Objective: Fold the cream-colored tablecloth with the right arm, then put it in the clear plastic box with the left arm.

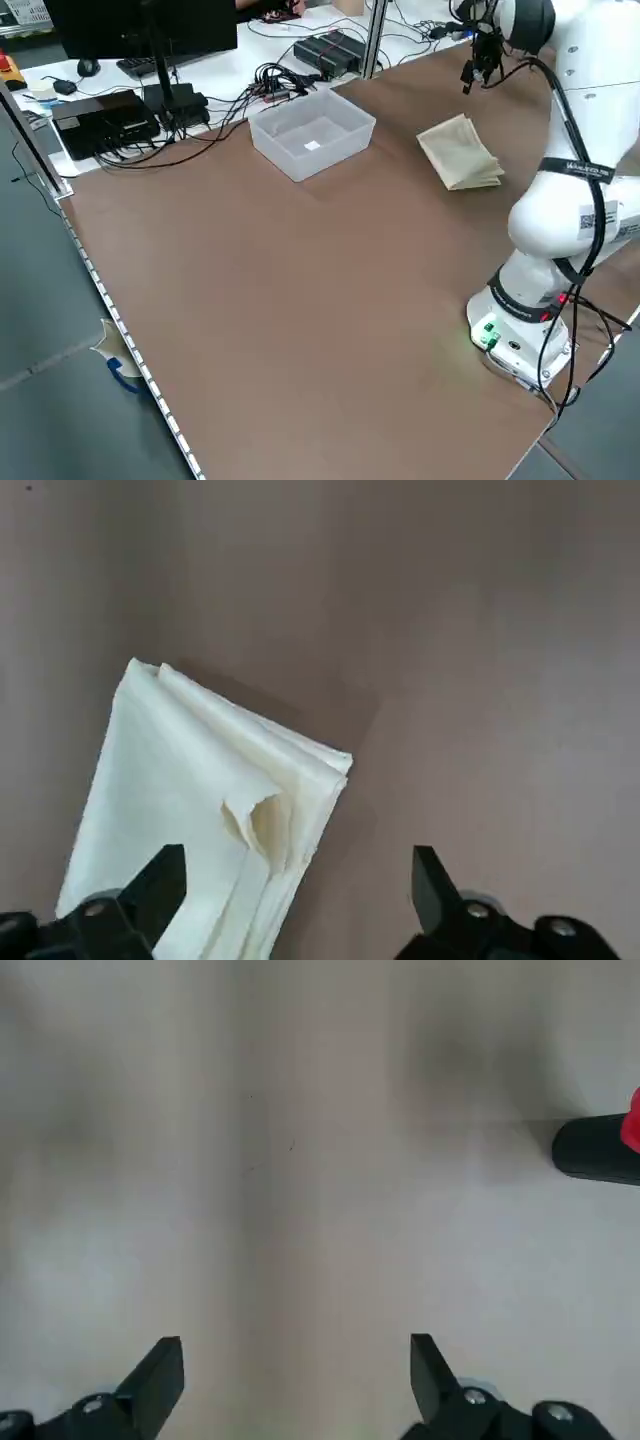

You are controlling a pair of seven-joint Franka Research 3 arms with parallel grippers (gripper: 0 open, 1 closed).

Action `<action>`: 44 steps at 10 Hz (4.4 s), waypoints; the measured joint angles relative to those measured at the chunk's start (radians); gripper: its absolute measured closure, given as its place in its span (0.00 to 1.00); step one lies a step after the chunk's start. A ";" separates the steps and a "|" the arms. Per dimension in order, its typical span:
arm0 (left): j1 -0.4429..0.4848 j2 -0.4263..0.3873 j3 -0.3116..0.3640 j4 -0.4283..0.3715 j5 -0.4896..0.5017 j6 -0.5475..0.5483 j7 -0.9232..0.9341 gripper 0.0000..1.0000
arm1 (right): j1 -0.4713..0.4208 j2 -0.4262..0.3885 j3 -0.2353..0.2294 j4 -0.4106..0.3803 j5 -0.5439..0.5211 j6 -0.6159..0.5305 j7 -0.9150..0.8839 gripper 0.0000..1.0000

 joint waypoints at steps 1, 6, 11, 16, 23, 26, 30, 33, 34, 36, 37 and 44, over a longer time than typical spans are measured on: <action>0.015 -0.022 0.003 0.000 -0.042 -0.028 0.084 0.00 | 0.000 0.000 0.000 0.000 0.000 0.000 0.000 0.00; 0.036 -0.058 0.100 -0.054 -0.226 -0.069 0.446 0.02 | 0.000 0.000 0.000 0.000 0.000 0.000 0.001 0.00; 0.047 -0.080 0.293 -0.202 -0.531 -0.060 0.986 0.00 | -0.004 -0.001 -0.008 0.000 -0.001 -0.018 0.003 0.00; 0.000 -0.083 0.347 -0.325 -0.577 0.056 1.088 0.00 | -0.028 -0.006 -0.010 0.001 -0.002 -0.024 0.005 0.00; 0.063 0.031 0.367 -0.315 -0.697 0.082 1.234 0.00 | -0.041 -0.007 -0.012 0.002 -0.002 -0.024 0.023 0.00; 0.051 0.068 0.367 -0.307 -0.729 0.119 1.232 0.01 | -0.041 -0.008 -0.011 0.002 -0.003 -0.022 0.047 0.00; 0.014 0.087 0.365 -0.307 -0.765 0.128 1.207 0.04 | -0.039 -0.008 -0.005 0.003 -0.003 -0.022 0.048 0.00; 0.010 0.095 0.364 -0.311 -0.767 0.128 1.199 0.06 | -0.038 -0.009 -0.003 0.003 -0.003 -0.022 0.049 0.00; 0.010 0.095 0.365 -0.311 -0.767 0.128 1.199 0.08 | -0.038 -0.009 -0.004 0.003 -0.004 -0.022 0.050 0.00; 0.012 0.100 0.365 -0.311 -0.767 0.128 1.211 0.08 | -0.039 -0.009 -0.006 0.003 -0.005 -0.023 0.051 0.00; 0.012 0.106 0.365 -0.311 -0.767 0.128 1.222 0.08 | -0.039 -0.009 -0.005 0.003 -0.005 -0.023 0.051 0.00; -0.010 0.124 0.356 -0.305 -0.787 0.129 1.227 0.39 | -0.017 -0.009 0.000 0.003 -0.005 -0.022 0.051 0.00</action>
